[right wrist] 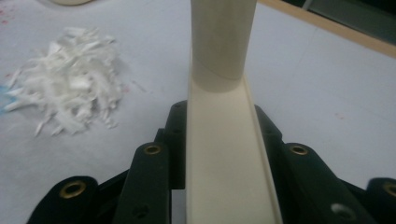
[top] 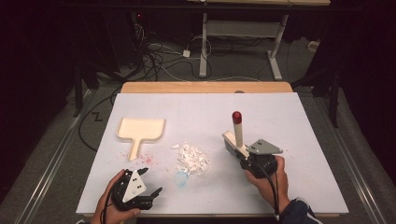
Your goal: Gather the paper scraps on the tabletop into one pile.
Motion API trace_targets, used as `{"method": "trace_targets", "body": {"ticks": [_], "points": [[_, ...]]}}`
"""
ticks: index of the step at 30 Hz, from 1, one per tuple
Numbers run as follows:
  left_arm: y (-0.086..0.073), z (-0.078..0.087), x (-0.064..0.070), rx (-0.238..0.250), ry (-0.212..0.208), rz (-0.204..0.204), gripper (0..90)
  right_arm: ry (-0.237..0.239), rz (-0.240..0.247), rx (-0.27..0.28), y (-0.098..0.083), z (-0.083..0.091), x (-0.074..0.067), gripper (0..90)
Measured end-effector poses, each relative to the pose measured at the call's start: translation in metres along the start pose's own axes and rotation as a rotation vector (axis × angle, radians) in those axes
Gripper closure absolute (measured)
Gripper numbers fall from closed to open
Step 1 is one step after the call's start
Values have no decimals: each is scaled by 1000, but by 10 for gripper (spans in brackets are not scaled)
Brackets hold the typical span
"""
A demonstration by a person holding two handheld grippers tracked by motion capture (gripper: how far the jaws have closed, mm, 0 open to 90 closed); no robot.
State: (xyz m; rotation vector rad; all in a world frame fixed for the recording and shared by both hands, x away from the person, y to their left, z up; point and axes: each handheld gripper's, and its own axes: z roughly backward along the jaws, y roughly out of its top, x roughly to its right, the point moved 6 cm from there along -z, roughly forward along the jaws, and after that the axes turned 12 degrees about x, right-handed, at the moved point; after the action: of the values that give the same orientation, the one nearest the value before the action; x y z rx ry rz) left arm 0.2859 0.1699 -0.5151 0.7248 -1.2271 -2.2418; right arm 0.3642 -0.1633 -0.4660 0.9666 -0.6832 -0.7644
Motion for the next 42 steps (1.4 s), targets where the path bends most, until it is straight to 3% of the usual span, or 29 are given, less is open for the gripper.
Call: {"method": "trace_targets", "body": {"ticks": [3,8,11,12,16,23,30,36,42], "points": [[1,1,0,9,-3,-2,204,56,-19,6,-1,-1,-19,680],[2,0,0,13,-6,-1,204,149,18,56,11,-12,-53,680],[1,1,-1,13,-5,0,204,206,25,95,18,-12,-66,680],[1,1,-1,12,-4,2,204,200,41,101,20,-11,-66,680],[1,2,-1,14,1,1,204,164,30,129,27,-4,-54,680],[2,1,0,10,3,-3,204,172,-10,151,33,13,-32,679],[0,1,-1,6,7,-4,204,175,-18,151,34,33,-11,678],[0,3,-4,8,23,-2,204,216,-18,144,26,54,6,678],[0,5,-6,7,41,0,204,311,-1,91,9,74,17,678]]}}
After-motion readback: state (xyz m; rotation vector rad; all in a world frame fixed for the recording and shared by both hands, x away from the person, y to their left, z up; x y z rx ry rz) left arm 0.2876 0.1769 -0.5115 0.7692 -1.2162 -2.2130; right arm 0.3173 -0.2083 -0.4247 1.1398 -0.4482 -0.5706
